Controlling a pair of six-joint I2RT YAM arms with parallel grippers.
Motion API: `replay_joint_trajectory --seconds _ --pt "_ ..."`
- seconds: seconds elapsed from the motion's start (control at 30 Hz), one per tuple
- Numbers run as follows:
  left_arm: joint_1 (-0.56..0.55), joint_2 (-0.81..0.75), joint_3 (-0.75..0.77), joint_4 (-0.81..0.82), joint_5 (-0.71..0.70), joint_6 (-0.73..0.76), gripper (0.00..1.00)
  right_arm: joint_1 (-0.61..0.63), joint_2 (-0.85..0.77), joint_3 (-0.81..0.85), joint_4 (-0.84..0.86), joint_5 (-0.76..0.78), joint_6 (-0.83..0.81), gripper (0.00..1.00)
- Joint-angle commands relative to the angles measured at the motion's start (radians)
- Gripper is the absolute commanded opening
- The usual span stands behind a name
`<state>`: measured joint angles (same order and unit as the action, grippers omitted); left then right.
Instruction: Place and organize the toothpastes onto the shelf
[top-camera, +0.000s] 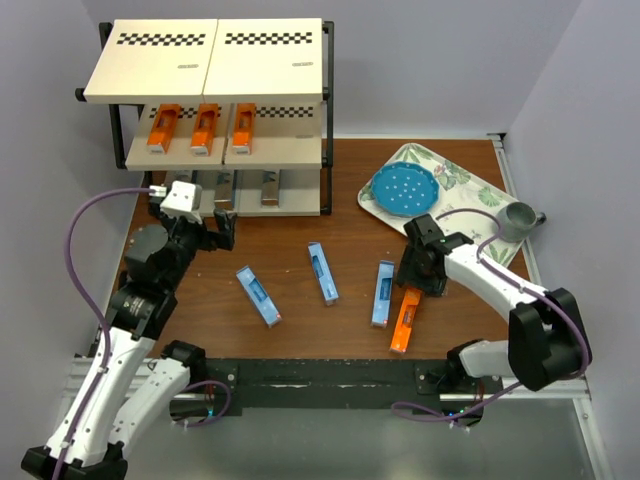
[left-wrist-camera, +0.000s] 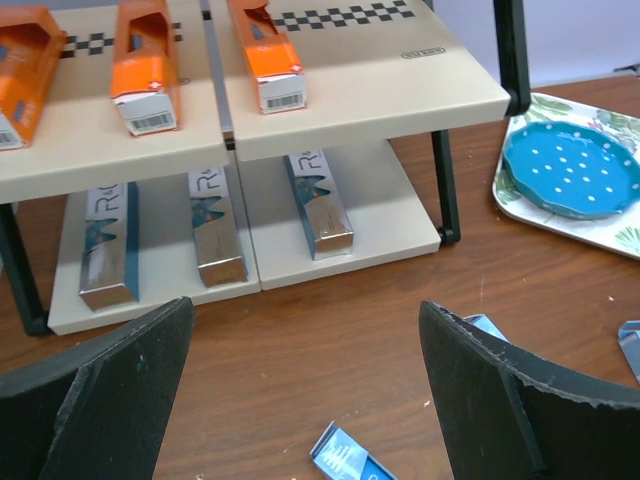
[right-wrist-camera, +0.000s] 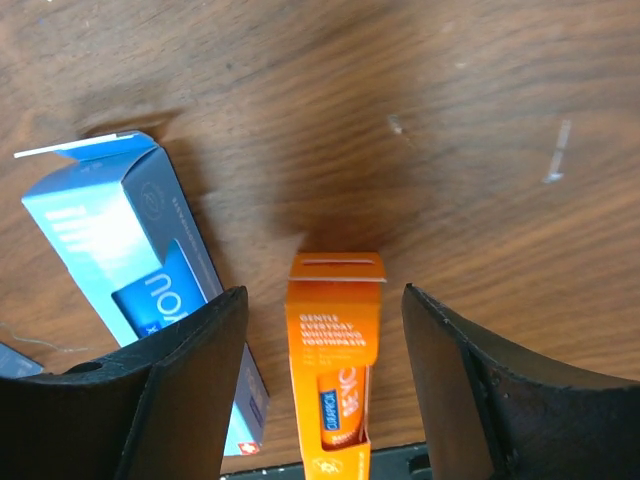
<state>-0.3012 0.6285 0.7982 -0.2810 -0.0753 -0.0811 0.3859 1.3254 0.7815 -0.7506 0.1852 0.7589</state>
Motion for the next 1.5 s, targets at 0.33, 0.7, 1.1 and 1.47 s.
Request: replay_joint_trajectory --seconds 0.33,0.7,1.1,1.47 --pt "-0.002 0.085 -0.019 0.068 0.207 -0.016 1.00 -0.002 0.101 -0.080 0.092 -0.062 0.011 0.59" --pt "-0.353 0.207 -0.071 0.236 0.043 -0.069 1.00 -0.005 0.008 -0.018 -0.024 -0.024 0.025 0.31" --pt "-0.826 0.508 -0.067 0.630 -0.243 -0.051 1.00 -0.028 -0.118 0.197 -0.208 -0.023 0.082 0.24" --pt "-1.038 0.720 -0.068 0.910 -0.418 0.153 1.00 -0.039 -0.130 0.279 -0.165 -0.119 0.213 0.23"
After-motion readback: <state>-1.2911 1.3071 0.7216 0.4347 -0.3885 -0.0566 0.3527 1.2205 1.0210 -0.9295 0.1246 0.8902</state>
